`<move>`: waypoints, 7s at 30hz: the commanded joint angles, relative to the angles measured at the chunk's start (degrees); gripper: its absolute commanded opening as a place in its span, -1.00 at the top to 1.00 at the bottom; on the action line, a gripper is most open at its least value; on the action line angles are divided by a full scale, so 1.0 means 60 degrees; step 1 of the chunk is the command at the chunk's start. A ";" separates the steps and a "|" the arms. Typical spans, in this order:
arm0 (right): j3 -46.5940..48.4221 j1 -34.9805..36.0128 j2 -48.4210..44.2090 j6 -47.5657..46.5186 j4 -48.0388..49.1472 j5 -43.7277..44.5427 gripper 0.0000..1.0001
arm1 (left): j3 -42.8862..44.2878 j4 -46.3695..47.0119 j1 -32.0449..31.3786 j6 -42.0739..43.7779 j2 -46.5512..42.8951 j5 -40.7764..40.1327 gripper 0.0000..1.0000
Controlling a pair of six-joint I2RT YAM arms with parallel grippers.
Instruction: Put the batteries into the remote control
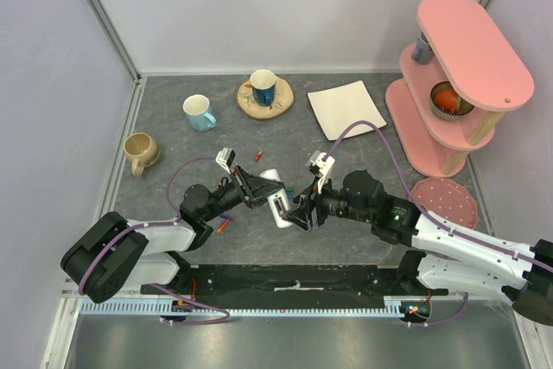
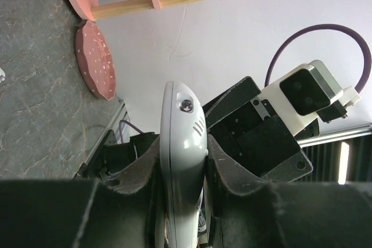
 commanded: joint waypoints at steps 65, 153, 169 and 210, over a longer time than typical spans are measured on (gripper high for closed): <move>0.1115 -0.1339 0.1481 0.0512 -0.0328 -0.2874 -0.43 | 0.0293 0.3706 -0.0555 0.0544 -0.0034 0.0039 0.96; 0.2928 -0.1793 0.0704 0.0674 -0.3254 -0.0384 -0.23 | 0.0293 0.1935 -0.0555 0.1086 -0.0092 -0.0650 0.96; 0.4938 0.0096 0.1950 -0.0089 -0.5192 0.1168 -0.05 | 0.1010 -0.2019 -0.0555 0.1950 -0.1146 -0.1500 0.96; 0.4895 0.0478 0.3181 -0.0191 -0.5134 0.1315 0.17 | 0.1098 -0.2812 -0.0569 0.2067 -0.1557 -0.1530 0.96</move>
